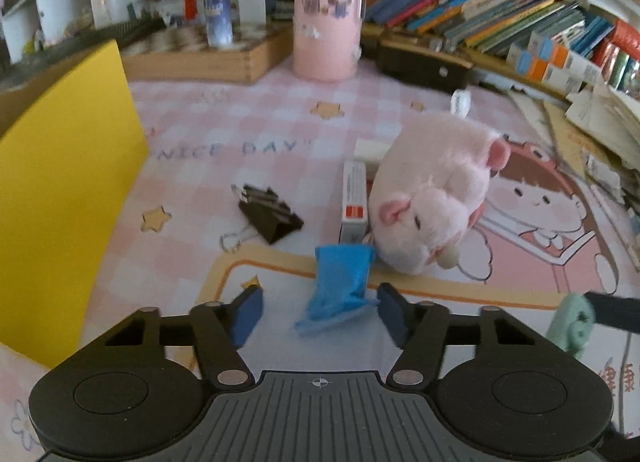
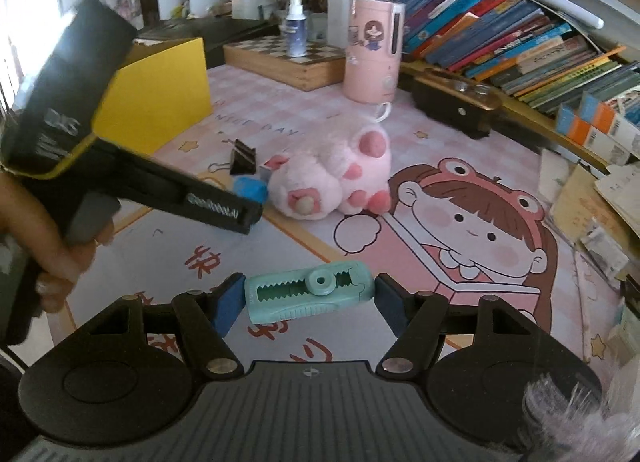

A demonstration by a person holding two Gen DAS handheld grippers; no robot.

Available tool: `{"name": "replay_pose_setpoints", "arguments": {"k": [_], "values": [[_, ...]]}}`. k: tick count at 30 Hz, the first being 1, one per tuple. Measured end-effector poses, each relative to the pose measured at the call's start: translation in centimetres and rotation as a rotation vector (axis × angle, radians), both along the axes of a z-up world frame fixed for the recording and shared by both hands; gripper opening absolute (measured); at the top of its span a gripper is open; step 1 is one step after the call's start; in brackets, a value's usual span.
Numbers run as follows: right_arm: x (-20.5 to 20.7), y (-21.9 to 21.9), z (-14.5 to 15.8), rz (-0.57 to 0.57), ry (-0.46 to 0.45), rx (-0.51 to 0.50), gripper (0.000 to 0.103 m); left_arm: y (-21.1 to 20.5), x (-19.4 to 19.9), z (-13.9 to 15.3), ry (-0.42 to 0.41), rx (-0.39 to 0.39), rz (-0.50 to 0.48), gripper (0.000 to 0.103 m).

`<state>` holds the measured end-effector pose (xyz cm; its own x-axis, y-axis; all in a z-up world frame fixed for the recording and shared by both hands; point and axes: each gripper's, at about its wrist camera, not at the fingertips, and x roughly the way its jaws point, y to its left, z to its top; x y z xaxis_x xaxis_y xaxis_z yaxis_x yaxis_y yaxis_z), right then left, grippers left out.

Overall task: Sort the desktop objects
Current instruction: 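Grasp the mint-green stapler with the right tool while the left tool grasps the blue item, then carry the stapler in the right tool and blue item in the left tool over the yellow box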

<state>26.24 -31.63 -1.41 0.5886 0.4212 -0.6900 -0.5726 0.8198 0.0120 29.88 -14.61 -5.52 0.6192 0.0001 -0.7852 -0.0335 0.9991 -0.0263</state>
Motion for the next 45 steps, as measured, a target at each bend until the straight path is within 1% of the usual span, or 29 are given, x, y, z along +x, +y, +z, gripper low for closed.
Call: {"name": "replay_pose_setpoints", "arguments": {"k": [2, 6, 11, 19, 23, 32, 40, 45], "values": [[-0.1, 0.0, 0.2, -0.004, -0.008, -0.001, 0.068, -0.3, -0.1, -0.1, -0.013, 0.032, -0.013, 0.045], [-0.3, 0.1, 0.4, -0.005, -0.016, 0.001, 0.067, 0.0, -0.5, 0.3, -0.033, 0.007, -0.012, 0.044], [-0.6, 0.2, 0.5, -0.008, -0.016, 0.005, 0.068, 0.2, -1.9, 1.6, -0.09, 0.013, -0.027, 0.044], [-1.7, 1.3, 1.1, -0.007, -0.031, 0.018, 0.068, 1.5, -4.9, 3.6, -0.133, -0.047, -0.026, 0.044], [-2.5, 2.1, 1.4, -0.011, -0.031, 0.017, 0.068, 2.1, -6.2, 4.2, -0.155, -0.05, -0.021, 0.044], [-3.9, 4.4, 1.7, -0.007, -0.028, 0.003, 0.068, 4.4, -8.7, 4.5, -0.172, -0.063, 0.009, 0.044], [-5.5, 6.9, 1.9, 0.008, -0.032, -0.018, 0.068, 6.8, -10.9, 4.7, -0.181, -0.079, 0.012, 0.044], [-7.0, 8.5, 2.1, -0.004, -0.03, -0.025, 0.068, 8.5, -12.3, 4.7, -0.183, -0.089, 0.0, 0.044]]}}
